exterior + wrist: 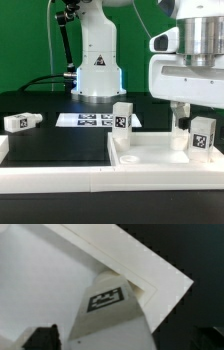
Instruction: Assemble square table
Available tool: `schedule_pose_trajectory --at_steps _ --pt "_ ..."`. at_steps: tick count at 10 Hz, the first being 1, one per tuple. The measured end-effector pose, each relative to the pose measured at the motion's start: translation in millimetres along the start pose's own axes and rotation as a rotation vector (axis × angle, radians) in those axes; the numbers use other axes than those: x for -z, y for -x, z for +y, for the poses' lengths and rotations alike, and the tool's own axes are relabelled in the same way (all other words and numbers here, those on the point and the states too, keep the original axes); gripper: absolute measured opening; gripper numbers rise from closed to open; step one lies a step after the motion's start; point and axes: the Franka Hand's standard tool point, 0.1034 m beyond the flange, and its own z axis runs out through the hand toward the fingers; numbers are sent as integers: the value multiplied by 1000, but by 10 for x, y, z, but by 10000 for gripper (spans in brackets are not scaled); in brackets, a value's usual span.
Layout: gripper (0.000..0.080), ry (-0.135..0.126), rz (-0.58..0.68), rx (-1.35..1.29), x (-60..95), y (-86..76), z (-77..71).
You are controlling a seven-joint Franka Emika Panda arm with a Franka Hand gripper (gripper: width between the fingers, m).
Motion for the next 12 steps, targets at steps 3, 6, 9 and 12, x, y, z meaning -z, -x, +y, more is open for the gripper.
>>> schedule_pose_trajectory --at_steps 3,6,9,12 --pt "649 2 1 190 3 -13 6" --pt "389 3 1 234 1 -25 16" --pt "288 3 1 227 1 -28 20" --pt "288 -5 -6 75 0 -56 38"
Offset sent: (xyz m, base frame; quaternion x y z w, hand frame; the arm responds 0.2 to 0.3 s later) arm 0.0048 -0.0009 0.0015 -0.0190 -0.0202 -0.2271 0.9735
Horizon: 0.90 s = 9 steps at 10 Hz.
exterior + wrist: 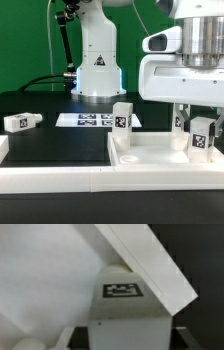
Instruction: Assemble square table
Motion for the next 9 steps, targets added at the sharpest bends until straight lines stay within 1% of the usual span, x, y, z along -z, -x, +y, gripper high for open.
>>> schedule_pose_trajectory --at_steps 3,5,9 --pt "290 -19 -23 -296 -3 -13 35" --pt "290 -32 -26 -526 -6 19 45" --pt "290 -25 -31 -764 -3 15 55"
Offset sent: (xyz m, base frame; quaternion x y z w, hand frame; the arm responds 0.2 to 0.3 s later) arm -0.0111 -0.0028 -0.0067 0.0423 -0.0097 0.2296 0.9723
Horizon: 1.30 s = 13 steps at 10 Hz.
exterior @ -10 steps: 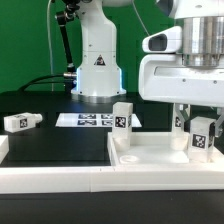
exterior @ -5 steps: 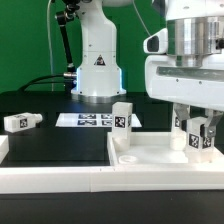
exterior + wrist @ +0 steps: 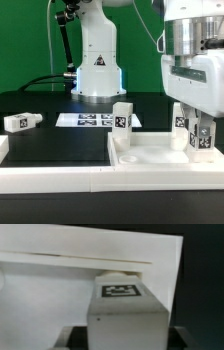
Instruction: Assemble square table
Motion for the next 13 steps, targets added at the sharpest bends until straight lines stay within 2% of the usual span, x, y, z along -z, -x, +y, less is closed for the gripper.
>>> schedule_pose_trajectory --at_steps 2,5,8,12,13 --pt "290 0 -2 -113 3 1 7" --pt "290 -47 -21 -473 4 23 43" --pt "290 -66 -48 -545 5 37 52" --pt "290 -65 -65 -537 1 35 57" --pt "448 -62 -62 -517 -1 37 61"
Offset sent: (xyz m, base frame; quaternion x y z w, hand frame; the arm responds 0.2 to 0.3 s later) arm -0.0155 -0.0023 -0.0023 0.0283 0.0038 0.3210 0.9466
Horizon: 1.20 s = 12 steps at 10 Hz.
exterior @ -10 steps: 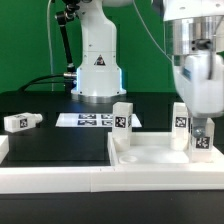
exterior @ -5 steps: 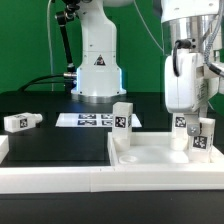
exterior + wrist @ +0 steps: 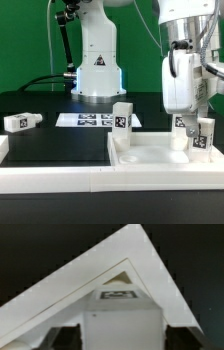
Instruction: Assemble square table
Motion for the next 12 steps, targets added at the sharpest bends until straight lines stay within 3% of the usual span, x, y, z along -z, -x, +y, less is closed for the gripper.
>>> schedule_pose_trajectory --at_steps 1,2,3,7,9,12 --pt "573 21 11 74 1 15 28" --pt "573 36 19 99 3 38 43" --pt "636 34 28 183 7 55 45" --pt "649 36 29 434 5 30 32" --pt "649 83 69 679 47 34 33" --pt "649 98 86 1048 62 69 29"
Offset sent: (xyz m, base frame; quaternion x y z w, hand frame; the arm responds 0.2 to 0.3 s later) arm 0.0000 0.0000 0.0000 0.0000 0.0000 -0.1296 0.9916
